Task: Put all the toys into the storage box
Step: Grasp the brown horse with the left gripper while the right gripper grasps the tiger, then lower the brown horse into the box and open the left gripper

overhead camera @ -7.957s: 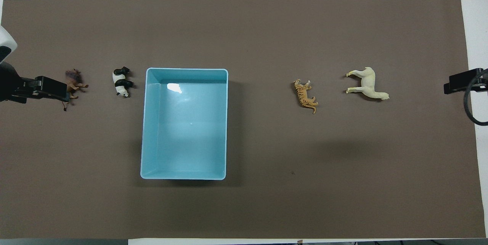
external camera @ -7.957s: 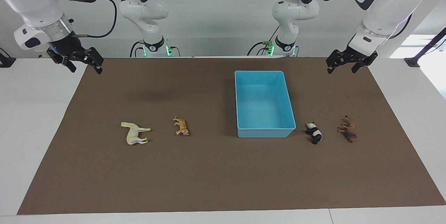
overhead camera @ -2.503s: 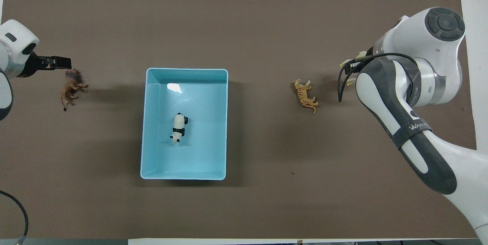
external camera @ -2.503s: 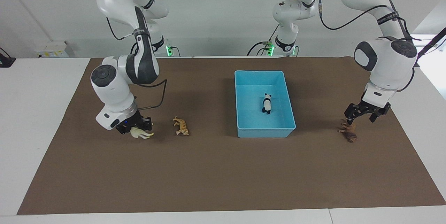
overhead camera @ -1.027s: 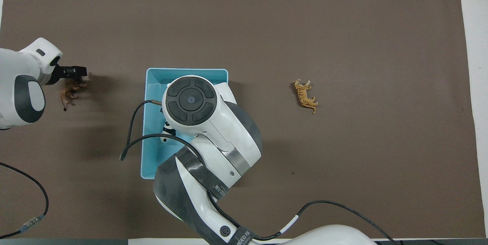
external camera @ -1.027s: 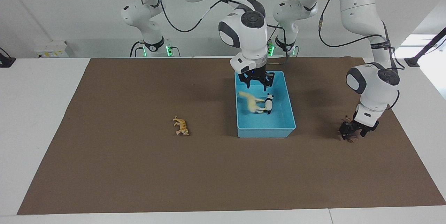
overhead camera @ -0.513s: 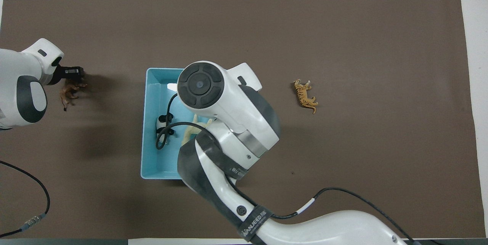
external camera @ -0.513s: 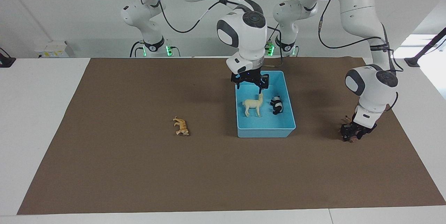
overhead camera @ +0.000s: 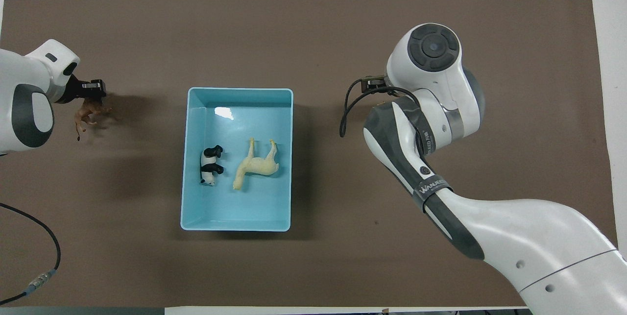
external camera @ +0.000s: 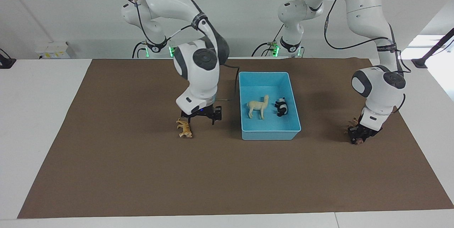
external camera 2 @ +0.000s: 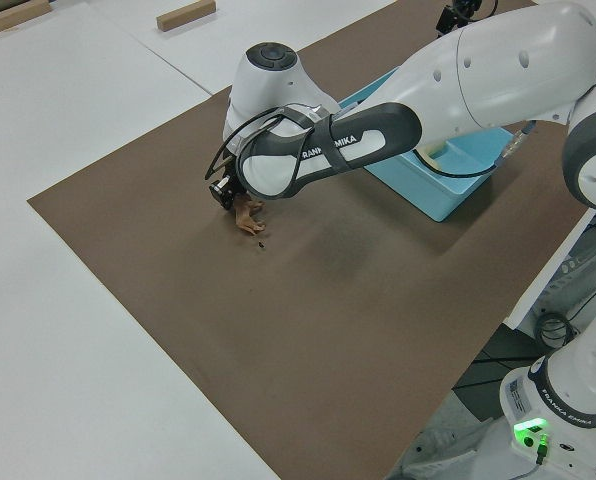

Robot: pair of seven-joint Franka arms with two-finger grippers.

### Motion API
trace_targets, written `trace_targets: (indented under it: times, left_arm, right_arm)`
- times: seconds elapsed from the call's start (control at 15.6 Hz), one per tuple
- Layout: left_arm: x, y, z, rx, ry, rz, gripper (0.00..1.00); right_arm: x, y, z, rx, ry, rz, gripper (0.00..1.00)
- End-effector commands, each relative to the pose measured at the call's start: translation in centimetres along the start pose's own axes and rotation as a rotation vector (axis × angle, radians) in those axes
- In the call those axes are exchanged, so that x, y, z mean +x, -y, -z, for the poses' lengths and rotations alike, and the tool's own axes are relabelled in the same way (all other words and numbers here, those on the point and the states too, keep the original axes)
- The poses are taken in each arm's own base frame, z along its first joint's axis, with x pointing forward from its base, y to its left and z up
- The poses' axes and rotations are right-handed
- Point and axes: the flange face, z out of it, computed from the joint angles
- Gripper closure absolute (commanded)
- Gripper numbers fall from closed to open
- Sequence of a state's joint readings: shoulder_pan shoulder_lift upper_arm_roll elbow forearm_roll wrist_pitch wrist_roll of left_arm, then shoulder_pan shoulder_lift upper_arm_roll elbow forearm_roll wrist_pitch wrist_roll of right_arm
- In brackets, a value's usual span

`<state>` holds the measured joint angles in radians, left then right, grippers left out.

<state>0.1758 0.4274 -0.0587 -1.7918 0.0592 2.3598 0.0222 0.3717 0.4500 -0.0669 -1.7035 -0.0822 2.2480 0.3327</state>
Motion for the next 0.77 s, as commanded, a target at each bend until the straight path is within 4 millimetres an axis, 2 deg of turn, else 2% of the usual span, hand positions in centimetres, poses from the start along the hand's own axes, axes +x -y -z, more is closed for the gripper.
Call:
trace_targets:
  times: [0.0,0.19,0.26,0.39,0.58,0.71]
  left_arm:
    - [0.5,-2.7,5.8,0.022,0.059,0.070,0.73]
    - [-1.6,-7.8,11.6,0.035,0.134,0.198,0.72]
    - [-2.6,-10.4,13.1,0.043,0.161,0.233,0.72]
    - [-4.8,-16.2,14.9,0.065,0.185,0.320,0.72]
    - [-9.0,-24.3,14.5,0.088,0.200,0.389,0.72]
    - [-11.3,-26.5,13.6,0.085,0.184,0.403,0.64]
  right_arm:
    - [-3.9,-0.6,-1.2,0.020,0.000,0.056,0.00]
    - [-5.0,0.5,-1.5,0.032,0.023,0.073,0.00]
    - [-5.0,0.8,-1.3,0.034,0.022,0.083,0.00]
    - [-5.3,0.7,-1.6,0.036,0.020,0.118,0.00]
    - [-6.6,-0.5,-3.3,0.045,-0.005,0.165,0.00]
    - [-7.6,-0.4,-4.3,0.053,-0.019,0.159,0.00]
